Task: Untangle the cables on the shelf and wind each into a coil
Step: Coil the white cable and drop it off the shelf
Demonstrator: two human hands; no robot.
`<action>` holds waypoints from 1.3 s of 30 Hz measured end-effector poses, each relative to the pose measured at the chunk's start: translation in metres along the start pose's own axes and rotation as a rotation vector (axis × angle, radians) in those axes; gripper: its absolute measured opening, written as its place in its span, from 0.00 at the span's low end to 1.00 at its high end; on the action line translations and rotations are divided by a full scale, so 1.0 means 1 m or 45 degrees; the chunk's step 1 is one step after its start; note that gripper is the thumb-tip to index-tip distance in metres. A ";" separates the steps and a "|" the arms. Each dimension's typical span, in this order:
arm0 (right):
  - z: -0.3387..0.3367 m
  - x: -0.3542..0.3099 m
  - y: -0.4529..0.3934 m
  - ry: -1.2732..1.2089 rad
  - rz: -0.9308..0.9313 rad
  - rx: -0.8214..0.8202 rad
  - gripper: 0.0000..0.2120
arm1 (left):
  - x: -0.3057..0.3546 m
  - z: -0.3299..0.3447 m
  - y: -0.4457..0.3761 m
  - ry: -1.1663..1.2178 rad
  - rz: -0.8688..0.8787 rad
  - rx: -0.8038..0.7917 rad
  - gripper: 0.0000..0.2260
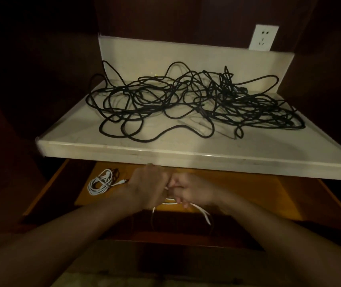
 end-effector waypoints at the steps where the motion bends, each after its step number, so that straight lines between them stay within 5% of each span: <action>1: -0.009 -0.012 0.008 -0.006 -0.051 0.033 0.05 | 0.001 -0.007 0.005 -0.008 0.002 0.009 0.15; 5: -0.052 -0.050 0.030 -0.136 -0.222 0.186 0.05 | -0.001 -0.049 0.022 0.225 0.084 -0.036 0.14; 9: -0.109 -0.069 0.054 -0.022 -0.416 0.503 0.05 | -0.029 -0.094 0.018 1.159 0.089 -0.167 0.19; 11: -0.124 -0.080 0.063 -0.018 -0.539 0.658 0.06 | -0.027 -0.107 0.017 1.309 0.188 -0.234 0.16; 15: -0.127 -0.104 0.054 -0.163 -0.639 0.619 0.06 | -0.001 -0.128 0.019 1.274 0.426 -0.184 0.17; 22: -0.158 -0.120 0.041 -0.252 -0.700 0.821 0.02 | -0.001 -0.119 0.002 2.219 0.360 -0.388 0.21; 29: -0.123 -0.104 0.027 0.077 -0.595 1.123 0.09 | -0.037 -0.154 0.000 2.808 0.367 -0.086 0.20; 33: -0.094 -0.130 0.012 0.501 -0.586 1.035 0.09 | -0.045 -0.157 -0.005 3.041 0.179 0.063 0.17; 39: -0.072 -0.143 -0.005 0.458 -0.544 0.811 0.09 | -0.106 -0.181 0.000 2.931 0.022 0.778 0.18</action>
Point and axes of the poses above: each hand's wrist, its own y-axis away from the middle knuckle, its own z-axis out of the palm, x = y × z, the point moved 8 cm from there along -y, towards the middle knuckle, and after that the axes turned 14 degrees about -z, right-handed, at the moved point
